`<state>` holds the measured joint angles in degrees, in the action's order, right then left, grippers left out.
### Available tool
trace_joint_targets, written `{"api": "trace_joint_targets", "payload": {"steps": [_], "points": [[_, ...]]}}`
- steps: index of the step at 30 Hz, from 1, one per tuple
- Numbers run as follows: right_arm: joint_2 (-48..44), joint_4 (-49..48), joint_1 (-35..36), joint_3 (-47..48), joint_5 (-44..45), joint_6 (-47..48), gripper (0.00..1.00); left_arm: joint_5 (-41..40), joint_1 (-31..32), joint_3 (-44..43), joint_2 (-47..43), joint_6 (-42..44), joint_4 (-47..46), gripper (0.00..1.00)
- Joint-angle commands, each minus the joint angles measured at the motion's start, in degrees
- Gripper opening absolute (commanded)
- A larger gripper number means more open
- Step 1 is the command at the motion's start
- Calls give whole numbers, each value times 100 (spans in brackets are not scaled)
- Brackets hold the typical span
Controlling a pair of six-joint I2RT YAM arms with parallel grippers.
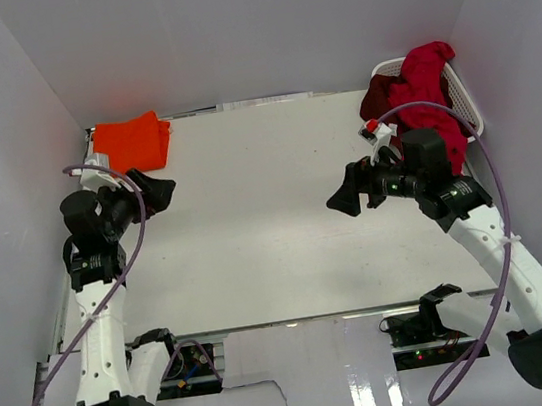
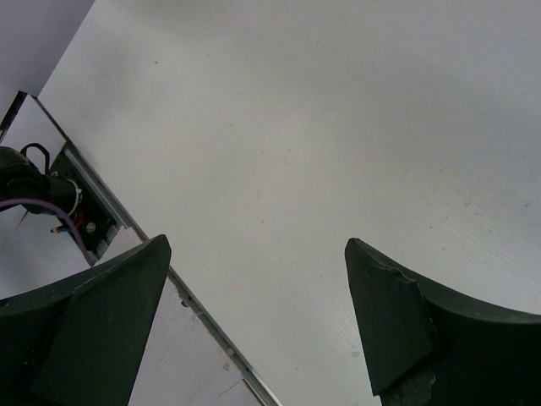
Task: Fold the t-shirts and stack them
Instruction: Put the neatly folded tshirt into the corner of the board with the left arm
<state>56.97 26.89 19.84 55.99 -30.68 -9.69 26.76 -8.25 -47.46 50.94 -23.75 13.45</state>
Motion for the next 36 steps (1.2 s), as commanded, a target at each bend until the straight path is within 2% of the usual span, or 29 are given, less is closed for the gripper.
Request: {"api": "trace_joint_targets", "payload": {"steps": [1, 8, 14, 36], "points": [[-483, -387, -32, -132, 316, 240, 90, 443, 34, -35, -556, -95, 447, 98], [-1003, -325, -32, -457, 396, 319, 90, 1006, 78, 219, -1489, -42, 878, 98], [-1329, -317, -32, -571, 369, 328, 90, 1129, 96, 659, -1806, -86, 1116, 98], [-1426, -176, -32, -536, 343, 293, 90, 1165, 96, 976, -1974, -7, 1133, 98]]}}
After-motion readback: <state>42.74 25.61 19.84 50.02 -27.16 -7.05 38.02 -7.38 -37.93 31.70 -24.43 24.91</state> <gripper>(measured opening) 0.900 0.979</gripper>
